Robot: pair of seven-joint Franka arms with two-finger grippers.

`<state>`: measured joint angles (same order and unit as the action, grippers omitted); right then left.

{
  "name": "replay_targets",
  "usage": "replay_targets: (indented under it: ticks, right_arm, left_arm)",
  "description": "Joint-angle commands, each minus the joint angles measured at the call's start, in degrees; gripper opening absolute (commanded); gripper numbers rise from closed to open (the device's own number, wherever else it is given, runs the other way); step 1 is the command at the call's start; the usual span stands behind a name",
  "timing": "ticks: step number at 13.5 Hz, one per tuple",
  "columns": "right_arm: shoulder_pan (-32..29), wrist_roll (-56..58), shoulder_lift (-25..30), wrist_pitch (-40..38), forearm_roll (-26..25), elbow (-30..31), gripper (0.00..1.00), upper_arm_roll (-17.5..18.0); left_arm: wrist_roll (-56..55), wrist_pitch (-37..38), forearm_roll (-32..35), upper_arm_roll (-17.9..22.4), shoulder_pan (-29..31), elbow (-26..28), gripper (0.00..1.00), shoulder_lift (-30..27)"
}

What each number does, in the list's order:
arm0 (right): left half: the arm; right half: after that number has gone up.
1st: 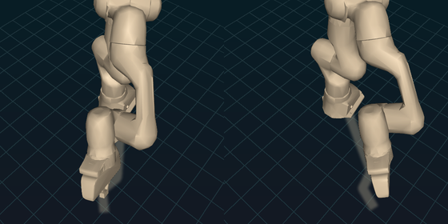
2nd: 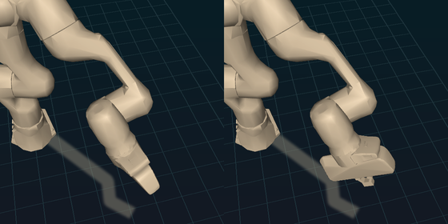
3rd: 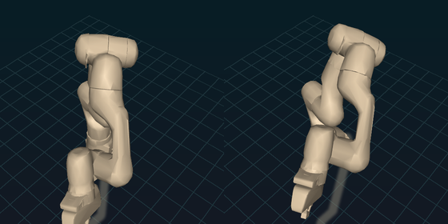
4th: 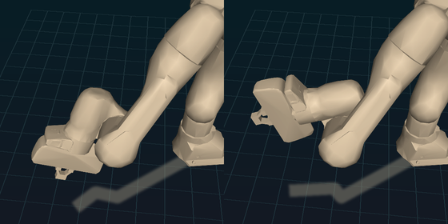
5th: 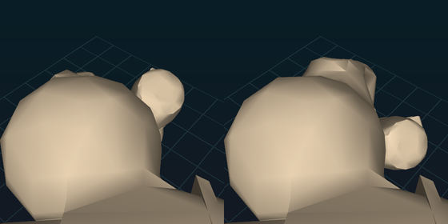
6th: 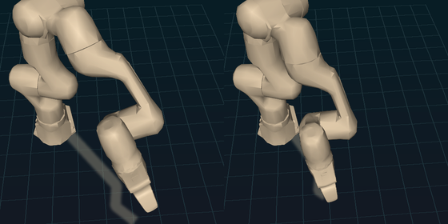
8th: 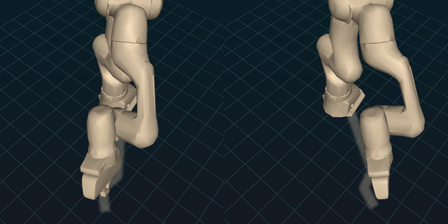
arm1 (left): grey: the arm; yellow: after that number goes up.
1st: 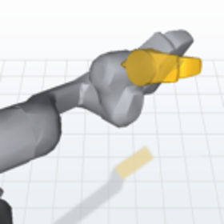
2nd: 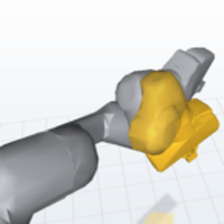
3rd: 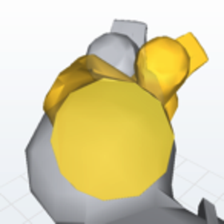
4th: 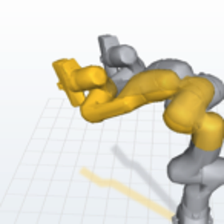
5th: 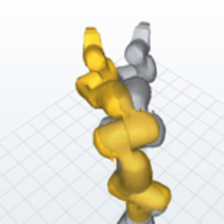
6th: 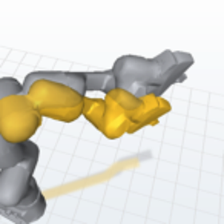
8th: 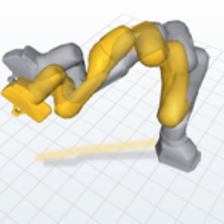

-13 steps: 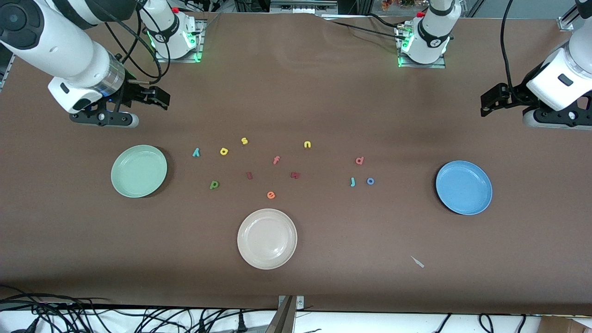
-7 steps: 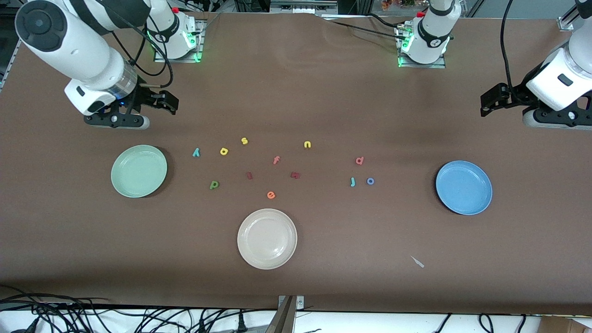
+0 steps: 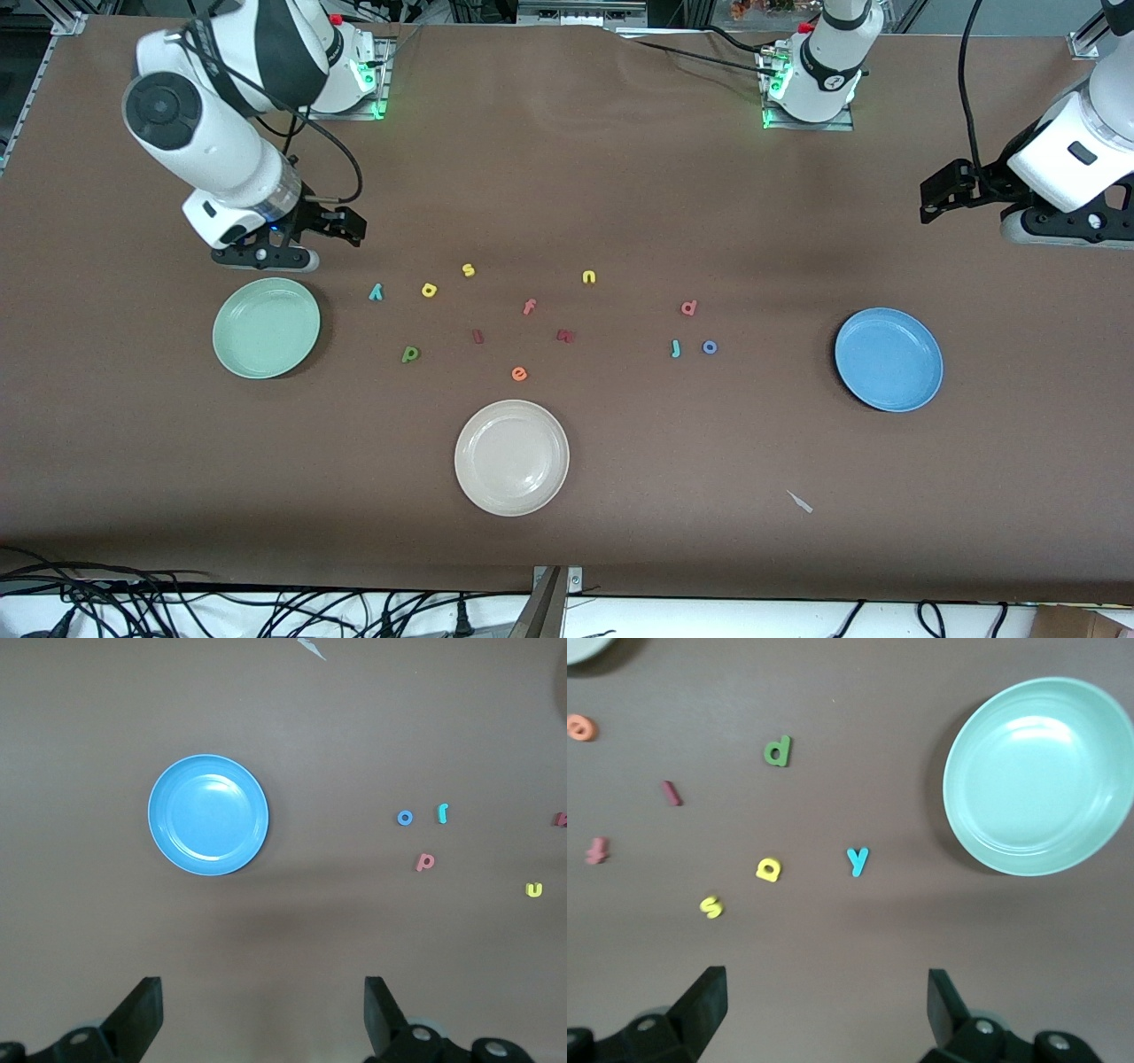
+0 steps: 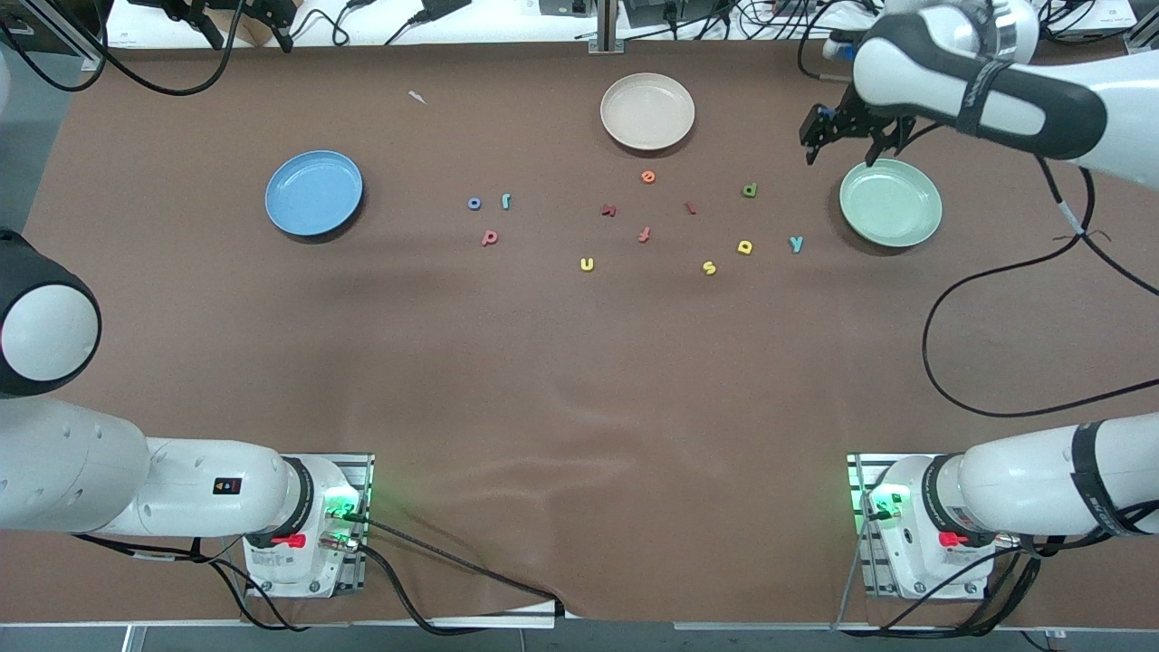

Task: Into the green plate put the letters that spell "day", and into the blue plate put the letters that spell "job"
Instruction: 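Move the right gripper over the cyan letter y, then lower the right gripper and grasp the cyan letter y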

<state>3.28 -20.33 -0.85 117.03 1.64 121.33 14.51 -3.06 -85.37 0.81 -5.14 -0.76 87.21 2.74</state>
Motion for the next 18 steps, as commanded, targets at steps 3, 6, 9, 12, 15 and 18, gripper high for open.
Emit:
replay_targets:
  ticks: [3,6,9,12,15,18]
  right_arm:
    - [-0.2,-3.0,-5.6,11.9,0.5,5.2,1.0,0.2]
    - [0.2,-4.3,-8.8,14.4,-0.7,5.5,1.0,0.1]
    - [0.2,-4.3,-12.1,17.2,-3.3,5.5,1.0,0.0]
    - [0.1,-4.3,-14.2,19.3,-7.1,5.5,1.0,-0.2]
    - [0.1,-4.4,-15.5,25.6,-7.1,7.6,1.0,-0.3]
    - [0.0,-4.3,-17.3,30.4,-7.1,8.7,1.0,-0.8]
  left_arm:
    - [-0.2,0.5,0.6,0.1,0.1,-1.2,1.0,0.4]
    - [-0.2,0.8,0.6,0.1,0.1,-1.2,1.0,0.4]
    - [0.0,0.9,0.5,0.3,0.8,-1.2,1.0,0.3]
    - [-0.2,1.0,0.5,0.2,0.8,-1.2,1.0,0.3]
    - [-0.2,1.0,0.6,0.1,0.7,-1.2,1.0,0.3]
    - [-0.2,1.0,0.5,0.1,0.7,-1.2,1.0,0.3]
